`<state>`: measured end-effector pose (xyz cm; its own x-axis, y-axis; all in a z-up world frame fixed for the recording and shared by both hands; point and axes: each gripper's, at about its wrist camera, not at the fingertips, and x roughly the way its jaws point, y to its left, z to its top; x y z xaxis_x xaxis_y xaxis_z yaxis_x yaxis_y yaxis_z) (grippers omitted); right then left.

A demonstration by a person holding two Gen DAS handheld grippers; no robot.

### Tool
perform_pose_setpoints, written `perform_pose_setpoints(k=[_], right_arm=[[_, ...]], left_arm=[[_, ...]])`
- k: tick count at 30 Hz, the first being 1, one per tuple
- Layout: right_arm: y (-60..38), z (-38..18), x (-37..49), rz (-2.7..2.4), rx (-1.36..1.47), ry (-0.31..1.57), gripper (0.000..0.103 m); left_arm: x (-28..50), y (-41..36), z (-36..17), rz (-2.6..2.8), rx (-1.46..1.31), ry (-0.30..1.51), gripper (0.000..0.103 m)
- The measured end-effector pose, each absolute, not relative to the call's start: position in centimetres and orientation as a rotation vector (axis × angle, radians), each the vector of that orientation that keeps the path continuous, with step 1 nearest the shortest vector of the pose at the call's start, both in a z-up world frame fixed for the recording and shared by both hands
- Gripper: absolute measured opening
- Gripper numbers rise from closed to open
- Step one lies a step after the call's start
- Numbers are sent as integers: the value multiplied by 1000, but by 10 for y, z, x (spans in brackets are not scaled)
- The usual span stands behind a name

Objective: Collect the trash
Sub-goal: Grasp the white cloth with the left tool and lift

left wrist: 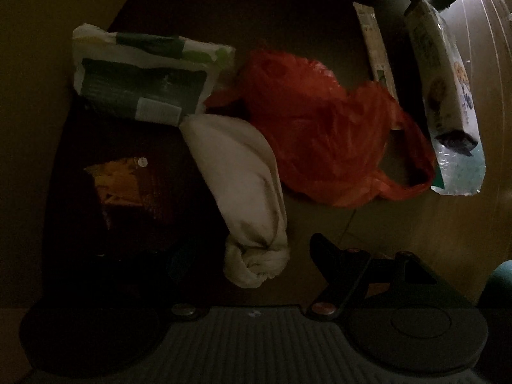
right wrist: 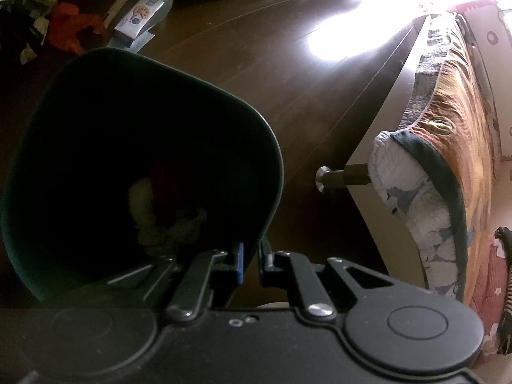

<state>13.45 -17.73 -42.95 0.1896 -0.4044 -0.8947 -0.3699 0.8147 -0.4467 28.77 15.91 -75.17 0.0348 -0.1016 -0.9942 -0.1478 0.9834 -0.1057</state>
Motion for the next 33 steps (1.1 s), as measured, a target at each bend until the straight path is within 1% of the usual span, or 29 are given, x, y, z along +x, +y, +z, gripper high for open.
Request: perform_pose_setpoints(k=[1, 2, 3, 5, 8, 21, 27, 33], right_arm=[[-177, -430, 135, -29, -675, 1414, 7], [-177, -430, 134, -31, -674, 1413, 7], [-177, -430, 134, -33, -673, 1412, 7], [-177, -429, 134, -34, -670, 1410, 7], [-179, -429, 133, -32, -668, 1404, 7], [-201, -429, 135, -43, -590, 1353, 6], [-231, -430, 141, -73, -470, 1356, 4], [-254, -432, 136, -101, -379, 1381, 5]], left_arm=[[287, 158, -753, 34, -193, 1541, 61], [286, 158, -754, 39, -185, 1547, 46], [285, 158, -756, 43, -178, 1555, 39], [283, 156, -756, 42, -164, 1550, 35], [280, 157, -751, 33, -156, 1531, 30], [276, 150, -693, -49, -135, 1448, 27], [266, 125, -637, -148, -102, 1390, 27], [257, 57, -560, -367, -18, 1277, 27]])
